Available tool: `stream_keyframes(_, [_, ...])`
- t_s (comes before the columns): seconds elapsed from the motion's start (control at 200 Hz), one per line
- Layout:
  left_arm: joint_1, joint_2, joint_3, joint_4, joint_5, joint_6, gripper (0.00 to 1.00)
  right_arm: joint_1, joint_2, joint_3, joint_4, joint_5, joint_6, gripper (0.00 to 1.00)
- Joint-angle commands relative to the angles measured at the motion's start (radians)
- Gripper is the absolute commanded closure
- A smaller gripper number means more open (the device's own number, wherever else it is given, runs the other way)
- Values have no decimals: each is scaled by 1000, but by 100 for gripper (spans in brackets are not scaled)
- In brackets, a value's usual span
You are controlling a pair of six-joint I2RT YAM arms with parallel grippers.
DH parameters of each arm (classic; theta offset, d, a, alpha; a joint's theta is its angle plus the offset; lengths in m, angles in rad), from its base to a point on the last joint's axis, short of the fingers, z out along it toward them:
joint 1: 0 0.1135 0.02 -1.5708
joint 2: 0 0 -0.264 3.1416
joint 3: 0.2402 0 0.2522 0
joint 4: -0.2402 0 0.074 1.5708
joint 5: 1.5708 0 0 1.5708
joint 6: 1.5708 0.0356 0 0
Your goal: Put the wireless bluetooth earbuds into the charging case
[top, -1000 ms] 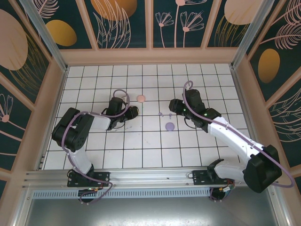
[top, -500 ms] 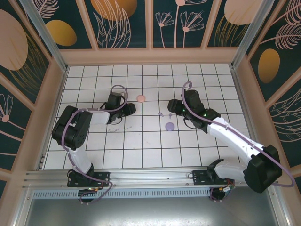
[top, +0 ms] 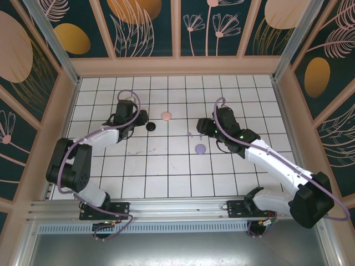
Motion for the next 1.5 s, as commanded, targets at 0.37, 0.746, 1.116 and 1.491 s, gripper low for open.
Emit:
stream_keyframes(0.37, [2,-304,-93,117,-61,-26,42,64,165,-31,-135,77,107,33])
stream_keyframes(0.746, [2,-403,-165,218,-77,-38,2,92,318,15,-157,85,-57,29])
stream_keyframes(1.116, [2,-450,-161,162,-310,-162,1,91,449,89,-171,58,-146,30])
stream_keyframes(1.491, [2,-463,-202,161,-327,-118,1,92,530,121,-182,48,-181,32])
